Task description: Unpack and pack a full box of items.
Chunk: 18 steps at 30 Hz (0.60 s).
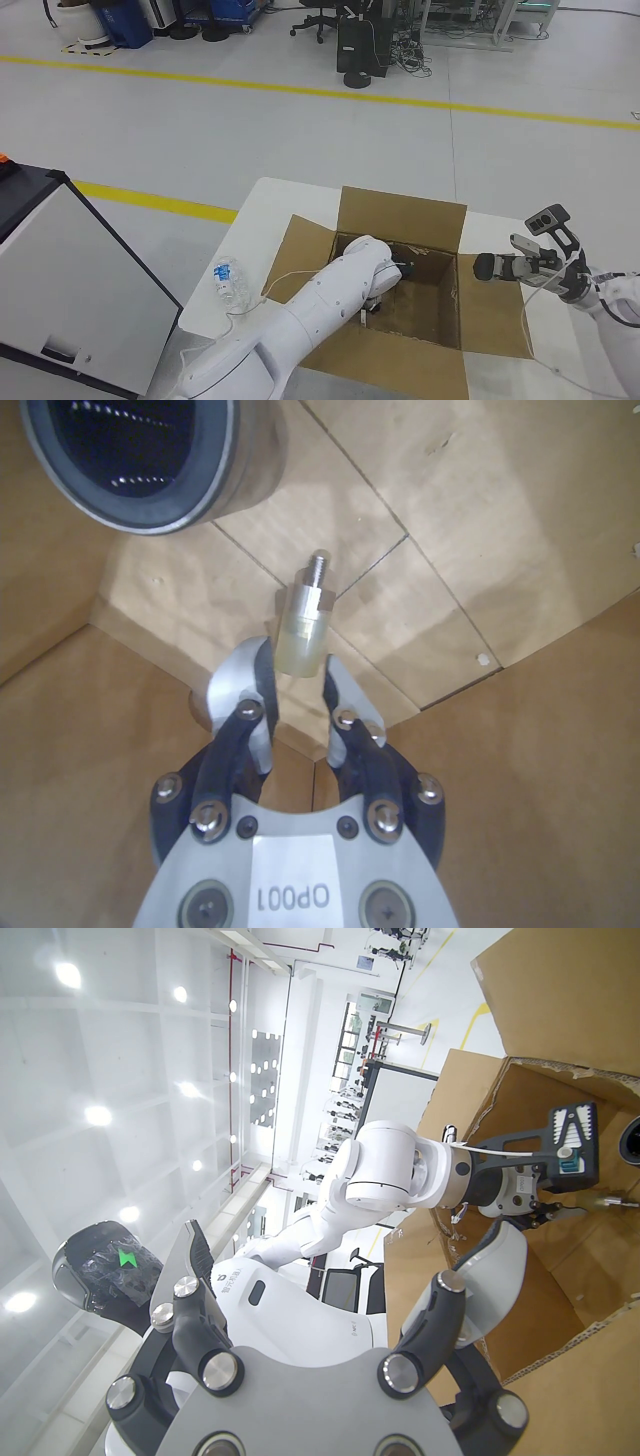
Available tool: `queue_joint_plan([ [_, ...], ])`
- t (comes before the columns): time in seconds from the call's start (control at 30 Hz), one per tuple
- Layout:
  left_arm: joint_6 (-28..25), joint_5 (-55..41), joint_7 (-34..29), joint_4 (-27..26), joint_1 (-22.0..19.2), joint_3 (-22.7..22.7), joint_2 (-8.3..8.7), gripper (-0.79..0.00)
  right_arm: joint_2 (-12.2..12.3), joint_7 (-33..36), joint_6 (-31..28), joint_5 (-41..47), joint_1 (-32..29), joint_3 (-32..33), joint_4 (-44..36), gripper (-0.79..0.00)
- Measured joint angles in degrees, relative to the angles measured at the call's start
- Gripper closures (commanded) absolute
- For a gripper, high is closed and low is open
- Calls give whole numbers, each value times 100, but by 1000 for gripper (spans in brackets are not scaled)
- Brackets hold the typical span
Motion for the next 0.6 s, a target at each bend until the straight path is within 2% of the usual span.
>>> queue_joint_plan([
  [0.23, 4, 120, -238, -413, 146, -16, 81, -776, 0, 0, 0, 0, 0, 0, 0, -785],
  [0.43, -243, 228, -181, -591, 260, 83, 99, -690, 0, 0, 0, 0, 0, 0, 0, -785],
  [0.6, -450, 338, -8, -417, 217, 237, 43, -610, 0, 0, 0, 0, 0, 0, 0, -785],
])
